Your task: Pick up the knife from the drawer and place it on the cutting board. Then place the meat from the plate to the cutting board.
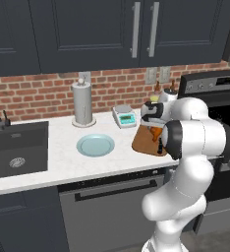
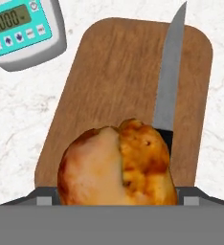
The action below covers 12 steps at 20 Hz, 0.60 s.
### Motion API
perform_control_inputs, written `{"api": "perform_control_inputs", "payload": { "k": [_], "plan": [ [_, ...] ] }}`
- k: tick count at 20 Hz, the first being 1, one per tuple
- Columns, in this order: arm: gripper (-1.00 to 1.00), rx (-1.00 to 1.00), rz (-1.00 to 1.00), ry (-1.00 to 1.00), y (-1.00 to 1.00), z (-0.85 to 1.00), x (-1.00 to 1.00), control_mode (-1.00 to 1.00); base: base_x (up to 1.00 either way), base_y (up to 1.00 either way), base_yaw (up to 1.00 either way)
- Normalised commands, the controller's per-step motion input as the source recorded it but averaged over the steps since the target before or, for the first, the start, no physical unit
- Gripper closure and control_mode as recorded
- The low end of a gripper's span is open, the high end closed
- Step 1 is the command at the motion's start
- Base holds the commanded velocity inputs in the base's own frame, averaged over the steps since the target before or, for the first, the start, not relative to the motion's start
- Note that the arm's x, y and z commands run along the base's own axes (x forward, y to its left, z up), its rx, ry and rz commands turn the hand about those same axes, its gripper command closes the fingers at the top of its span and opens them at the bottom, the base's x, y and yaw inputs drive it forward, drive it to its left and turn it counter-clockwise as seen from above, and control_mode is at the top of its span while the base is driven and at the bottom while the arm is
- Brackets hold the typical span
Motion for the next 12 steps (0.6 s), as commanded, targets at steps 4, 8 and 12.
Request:
{"api": "perform_control_inputs", "payload": {
  "k": [4, 8, 12],
  "plan": [
    [-1.00, -0.01, 0.00, 0.00, 0.00, -0.19, 0.05, -1.00, 0.00, 0.00, 0.00],
    [-1.00, 0.01, 0.00, 0.00, -0.01, -0.07, 0.00, -1.00, 0.00, 0.00, 0.00],
    [-1.00, 0.07, 0.00, 0.00, -0.05, 0.00, 0.00, -1.00, 0.00, 0.00, 0.00]
  ]
}}
